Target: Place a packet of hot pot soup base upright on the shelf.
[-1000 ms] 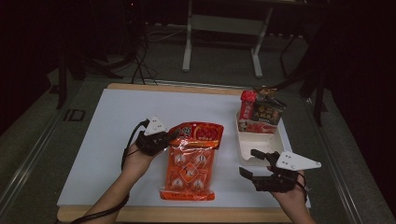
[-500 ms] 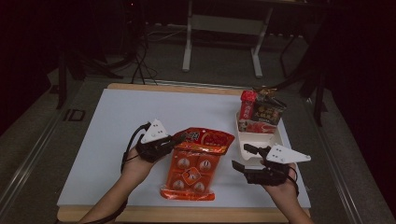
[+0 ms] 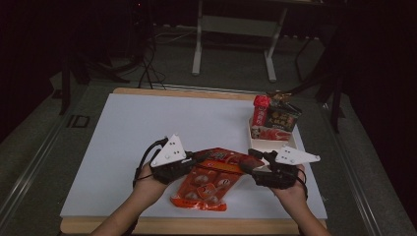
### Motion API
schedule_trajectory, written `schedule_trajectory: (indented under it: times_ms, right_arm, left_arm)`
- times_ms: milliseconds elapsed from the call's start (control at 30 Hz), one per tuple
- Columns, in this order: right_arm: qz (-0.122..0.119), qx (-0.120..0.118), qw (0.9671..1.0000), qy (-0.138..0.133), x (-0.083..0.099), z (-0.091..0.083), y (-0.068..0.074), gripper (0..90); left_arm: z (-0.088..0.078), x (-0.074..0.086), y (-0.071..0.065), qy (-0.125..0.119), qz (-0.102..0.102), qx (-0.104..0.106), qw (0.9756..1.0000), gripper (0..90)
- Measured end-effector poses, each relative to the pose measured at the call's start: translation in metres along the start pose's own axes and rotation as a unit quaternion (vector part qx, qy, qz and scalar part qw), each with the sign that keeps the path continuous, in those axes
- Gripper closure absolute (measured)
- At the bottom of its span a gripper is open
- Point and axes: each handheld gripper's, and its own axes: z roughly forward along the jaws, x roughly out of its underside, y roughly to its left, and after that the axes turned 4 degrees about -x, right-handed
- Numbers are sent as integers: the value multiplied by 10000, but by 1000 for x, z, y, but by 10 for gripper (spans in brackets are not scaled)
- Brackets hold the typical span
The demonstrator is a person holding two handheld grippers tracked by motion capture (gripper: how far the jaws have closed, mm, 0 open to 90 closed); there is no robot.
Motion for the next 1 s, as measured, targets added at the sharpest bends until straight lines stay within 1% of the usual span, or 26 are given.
schedule_trajectory:
  times_ms: [33, 67, 100, 133, 200, 233, 300, 333, 367, 400, 433, 500, 533, 567, 633, 667, 733, 800, 833, 867, 933, 967, 1000]
  right_arm:
    - [0, 0, 10000, 0, 0, 0, 0, 465]
    - [-29, -169, 9998, -108, 0, -2, 1, 524]
    - [-29, -169, 9998, -108, 0, -2, 1, 524]
    - [-34, -268, 9994, -199, -2, -4, 2, 578]
    - [-47, -276, 9994, -221, -3, -5, 2, 593]
    - [-170, -244, 9994, -193, -6, -7, 4, 648]
    - [-206, -257, 9993, -181, -7, -7, 5, 660]
    - [-166, -393, 9989, -180, -10, -9, 5, 737]
    - [-166, -393, 9989, -180, -10, -9, 5, 737]
    - [-165, -428, 9989, -133, -10, -9, 4, 788]
    - [-204, -429, 9989, -15, -11, -8, 5, 833]
    - [-341, -335, 9987, 200, -12, -6, 8, 873]
    - [-374, -331, 9984, 252, -13, -7, 8, 900]
    - [-420, -371, 9981, 259, -14, -8, 9, 900]
    - [-361, -432, 9982, 222, -19, -10, 10, 900]
    - [-416, -393, 9981, 243, -22, -11, 12, 900]
    - [-466, -398, 9979, 215, -28, -13, 12, 900]
    - [-473, -366, 9981, 165, -34, -14, 11, 900]
    - [-516, -442, 9976, 130, -37, -15, 10, 900]
    - [-546, -498, 9972, 95, -39, -17, 8, 900]
    - [-532, -441, 9976, 91, -45, -18, 9, 900]
    - [-554, -403, 9976, 102, -48, -18, 10, 900]
    - [-588, -388, 9974, 122, -51, -19, 10, 900]
  left_arm:
    - [-1, -2, -1, -45, -3, 18, 10000, 900]
    - [-2, -3, -2, -95, -23, 47, 9999, 900]
    - [-2, -4, -2, -135, -41, 66, 9999, 900]
    - [-3, -6, -3, -171, -80, 75, 9998, 900]
    - [-3, -8, -4, -223, -102, 119, 9996, 900]
    - [-3, -9, -5, -258, -114, 123, 9995, 900]
    - [-2, -10, -7, -277, -101, 155, 9994, 900]
    - [-2, -11, -8, -284, -85, 132, 9995, 900]
    - [-1, -12, -8, -282, -101, 144, 9994, 900]
    - [-1, -12, -7, -287, -138, 167, 9994, 900]
    - [0, -12, -7, -261, -118, 166, 9995, 900]
    - [1, -11, -8, -235, -94, 141, 9996, 900]
    - [1, -11, -7, -265, -145, 156, 9994, 900]
    - [0, -10, -5, -307, -191, 172, 9992, 900]
    - [-2, -11, -3, -378, -190, 166, 9990, 900]
    - [-3, -11, -3, -403, -205, 178, 9988, 900]
    - [-5, -12, -1, -438, -254, 259, 9984, 900]
    - [-7, -13, -1, -447, -195, 231, 9985, 898]
    - [-8, -12, 1, -501, -223, 294, 9981, 897]
    - [-9, -13, 2, -506, -255, 316, 9979, 896]
    - [-10, -13, 2, -515, -195, 269, 9981, 896]
    - [-10, -13, 2, -530, -249, 308, 9978, 895]
    - [-10, -13, 3, -551, -251, 308, 9977, 894]
